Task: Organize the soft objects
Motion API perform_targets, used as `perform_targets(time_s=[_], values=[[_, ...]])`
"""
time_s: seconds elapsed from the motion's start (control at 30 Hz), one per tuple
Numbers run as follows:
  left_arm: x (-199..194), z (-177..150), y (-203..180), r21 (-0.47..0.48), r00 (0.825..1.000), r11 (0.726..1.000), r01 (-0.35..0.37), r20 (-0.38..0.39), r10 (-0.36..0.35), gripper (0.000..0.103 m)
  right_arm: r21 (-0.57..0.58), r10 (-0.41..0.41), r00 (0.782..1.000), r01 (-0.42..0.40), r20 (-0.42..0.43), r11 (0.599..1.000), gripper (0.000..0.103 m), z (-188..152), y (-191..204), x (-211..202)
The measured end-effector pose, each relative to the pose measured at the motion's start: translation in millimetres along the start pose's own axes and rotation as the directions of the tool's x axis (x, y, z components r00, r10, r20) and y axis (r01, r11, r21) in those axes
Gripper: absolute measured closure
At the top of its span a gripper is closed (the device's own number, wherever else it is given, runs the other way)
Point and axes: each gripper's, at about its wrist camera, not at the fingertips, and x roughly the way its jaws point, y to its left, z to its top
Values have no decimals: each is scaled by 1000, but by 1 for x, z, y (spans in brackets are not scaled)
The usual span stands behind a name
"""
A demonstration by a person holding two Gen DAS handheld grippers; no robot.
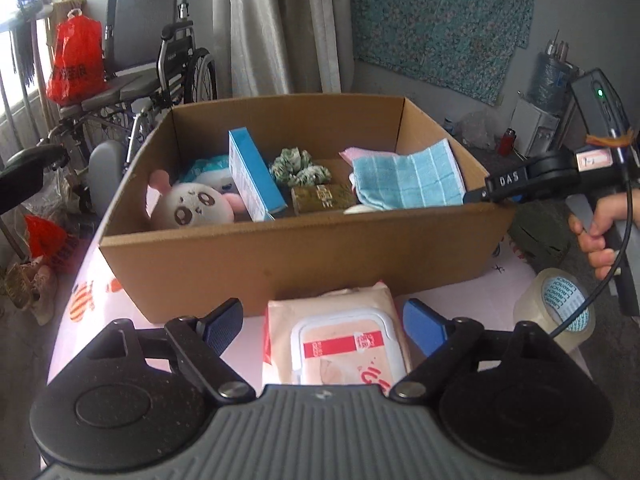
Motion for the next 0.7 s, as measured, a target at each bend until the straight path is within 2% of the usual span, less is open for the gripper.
perform_targets(time_s=[0.1, 0.2, 0.23, 0.3, 0.4, 0.43, 0.5, 0.53, 0.57, 0.63, 0.7], values=[[-21, 18, 17, 4, 996, 999, -41, 75, 41, 19, 3, 17, 1000, -17, 1, 1000, 78, -2, -2, -4], [-19, 36, 29, 0, 995, 998, -68, 77, 67, 18, -22, 2, 1000, -2, 6, 1000, 77, -2, 0, -11], [-18, 40, 30, -4, 995, 997, -72, 73, 72, 17, -27, -10, 1000, 10, 23, 1000, 77, -2, 1, -17], [-20, 46, 29, -20, 994, 997, -77, 76, 79, 7, -50, -22, 997, 25, 68, 998, 75, -3, 2, -30], [-30, 50, 18, 11, 987, 996, -87, 138, 84, 7, -79, -25, 992, 35, 127, 996, 73, 0, 2, -52], [-31, 50, 12, 40, 980, 993, -115, 169, 107, 10, -81, -20, 990, 31, 137, 996, 73, 2, 1, -58], [-28, 55, 5, 84, 966, 982, -168, 214, 147, 35, -71, -4, 988, 15, 155, 997, 73, 3, -1, -71], [-23, 60, 7, 80, 964, 984, -159, 226, 138, 40, -68, 5, 987, 6, 163, 998, 72, 1, -2, -77], [-15, 67, 13, 54, 970, 991, -119, 221, 104, 46, -54, 18, 984, -9, 175, 999, 72, -2, -4, -84], [11, 85, 29, -37, 987, 999, -31, 158, 36, 46, -39, 45, 982, -38, 181, 999, 71, -10, -6, -95], [45, 106, 42, -91, 996, 996, -20, 82, 27, 46, -36, 55, 983, -50, 177, 998, 71, -16, -5, -100]])
